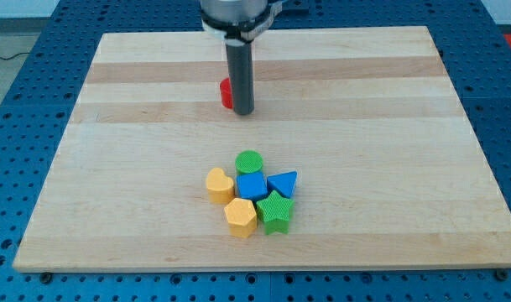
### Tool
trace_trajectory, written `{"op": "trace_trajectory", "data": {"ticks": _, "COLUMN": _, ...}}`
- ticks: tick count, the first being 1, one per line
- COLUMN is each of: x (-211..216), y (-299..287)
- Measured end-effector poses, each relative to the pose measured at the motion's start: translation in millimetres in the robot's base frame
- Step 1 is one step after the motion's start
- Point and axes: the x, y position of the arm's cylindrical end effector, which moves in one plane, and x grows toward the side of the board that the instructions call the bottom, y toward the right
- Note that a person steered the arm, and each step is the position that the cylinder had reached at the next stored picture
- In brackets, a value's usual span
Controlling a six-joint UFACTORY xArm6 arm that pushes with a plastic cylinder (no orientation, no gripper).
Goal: Push the red circle into the red star
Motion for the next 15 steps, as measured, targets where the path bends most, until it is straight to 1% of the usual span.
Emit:
{"op": "trace_trajectory", "data": {"ticks": 1, "x": -49, "y": 10}}
{"op": "trace_trajectory", "data": {"ticks": 2, "x": -62, "y": 21}}
{"op": "trace_trajectory", "data": {"ticks": 3, "x": -38, "y": 21}}
{"op": "trace_trajectory", "data": {"ticks": 4, "x": -11, "y": 7}}
{"op": "trace_trajectory", "data": {"ticks": 5, "x": -21, "y": -33}}
{"op": "trace_trajectory", "data": {"ticks": 6, "x": -62, "y": -37}}
{"op": "trace_trajectory", "data": {"ticks": 7, "x": -61, "y": -37}}
{"op": "trace_trajectory", "data": {"ticks": 8, "x": -39, "y": -76}}
{"op": "trace_trajectory", "data": {"ticks": 9, "x": -59, "y": -101}}
{"op": "trace_trajectory", "data": {"ticks": 10, "x": -88, "y": -84}}
{"op": "trace_trajectory", "data": {"ticks": 11, "x": -94, "y": -56}}
{"op": "trace_trajectory", "data": {"ticks": 12, "x": -95, "y": -54}}
{"op": "trace_trajectory", "data": {"ticks": 14, "x": -71, "y": -52}}
{"op": "trace_trajectory", "data": {"ticks": 15, "x": -72, "y": -37}}
